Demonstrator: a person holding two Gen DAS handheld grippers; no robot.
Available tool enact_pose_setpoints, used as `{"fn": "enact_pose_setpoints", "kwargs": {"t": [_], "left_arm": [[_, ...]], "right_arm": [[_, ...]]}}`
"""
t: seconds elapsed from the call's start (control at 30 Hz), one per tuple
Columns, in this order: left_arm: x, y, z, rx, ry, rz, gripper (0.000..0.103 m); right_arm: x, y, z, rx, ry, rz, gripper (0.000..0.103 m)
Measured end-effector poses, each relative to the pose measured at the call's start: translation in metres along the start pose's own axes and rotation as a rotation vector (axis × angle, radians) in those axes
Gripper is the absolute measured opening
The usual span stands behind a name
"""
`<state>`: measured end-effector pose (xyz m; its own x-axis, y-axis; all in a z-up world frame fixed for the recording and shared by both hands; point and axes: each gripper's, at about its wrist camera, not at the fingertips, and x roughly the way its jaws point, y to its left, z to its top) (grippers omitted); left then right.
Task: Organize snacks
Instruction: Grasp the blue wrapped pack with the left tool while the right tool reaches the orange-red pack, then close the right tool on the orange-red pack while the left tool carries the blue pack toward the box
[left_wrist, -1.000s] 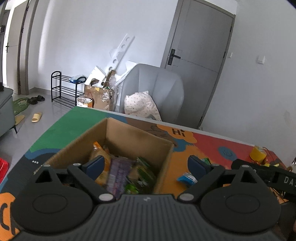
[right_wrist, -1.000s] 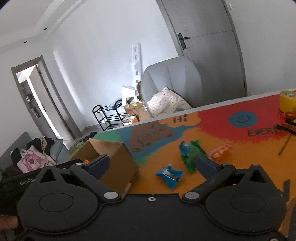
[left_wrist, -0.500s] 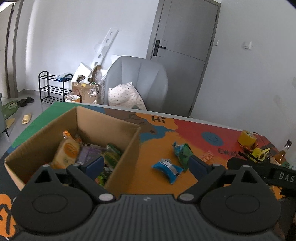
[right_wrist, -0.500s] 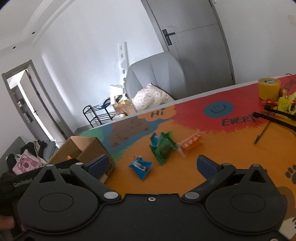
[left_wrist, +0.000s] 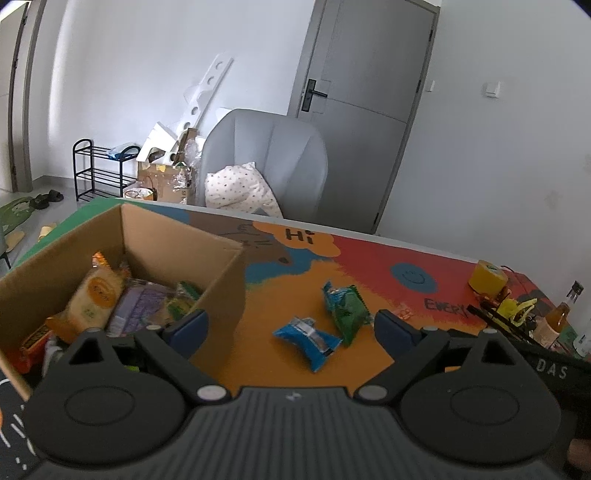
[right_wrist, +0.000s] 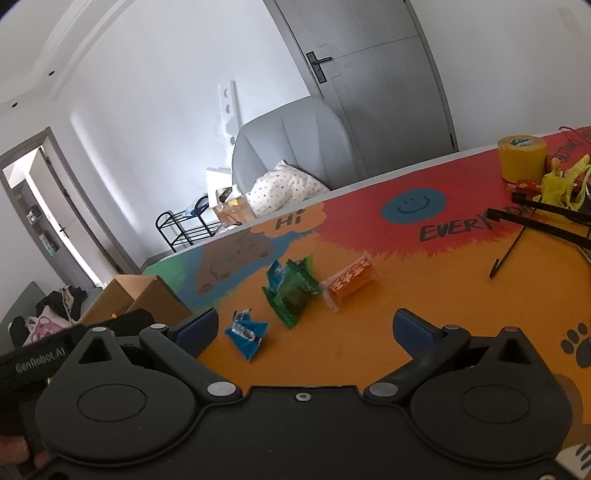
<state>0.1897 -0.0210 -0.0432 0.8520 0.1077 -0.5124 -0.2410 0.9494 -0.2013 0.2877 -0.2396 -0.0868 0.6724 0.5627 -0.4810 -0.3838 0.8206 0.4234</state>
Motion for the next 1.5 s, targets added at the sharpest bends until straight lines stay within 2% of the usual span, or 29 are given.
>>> {"fn": "enact_pose_setpoints", "kwargs": {"t": [0.2, 0.3, 0.37, 0.53, 0.93, 1.03, 1.13, 1.2, 1.5], "left_arm": [[0.020, -0.008, -0.004, -0.001, 0.022, -0.011, 0.089], [0.032, -0.009, -0.005, -0.017, 0.042, -0.017, 0.081], [0.040, -0.009, -0.006, -0.026, 0.057, -0.020, 0.071], [0.065, -0.007, -0.010, -0.054, 0.113, -0.030, 0.061], [0.110, -0.006, -0.007, -0.071, 0.189, -0.019, 0.061], [0.119, -0.005, -0.007, -0.061, 0.216, -0.021, 0.055], [0.128, -0.001, -0.008, -0.062, 0.240, -0.022, 0.039], [0.129, 0.002, -0.007, -0.056, 0.229, -0.012, 0.033], [0.145, 0.008, 0.002, -0.034, 0.208, -0.012, 0.031]], "right_arm": [[0.015, -0.004, 0.008, 0.007, 0.012, 0.004, 0.092], [0.025, -0.007, 0.011, 0.014, 0.019, 0.009, 0.084], [0.033, -0.009, 0.012, 0.018, 0.031, 0.011, 0.077], [0.052, -0.015, 0.015, 0.038, 0.058, 0.010, 0.069], [0.091, -0.027, 0.021, 0.061, 0.105, -0.001, 0.065], [0.099, -0.027, 0.021, 0.062, 0.116, -0.006, 0.064], [0.105, -0.028, 0.022, 0.063, 0.123, -0.013, 0.064], [0.109, -0.028, 0.023, 0.064, 0.125, -0.026, 0.064], [0.123, -0.033, 0.029, 0.079, 0.114, -0.091, 0.058]]}}
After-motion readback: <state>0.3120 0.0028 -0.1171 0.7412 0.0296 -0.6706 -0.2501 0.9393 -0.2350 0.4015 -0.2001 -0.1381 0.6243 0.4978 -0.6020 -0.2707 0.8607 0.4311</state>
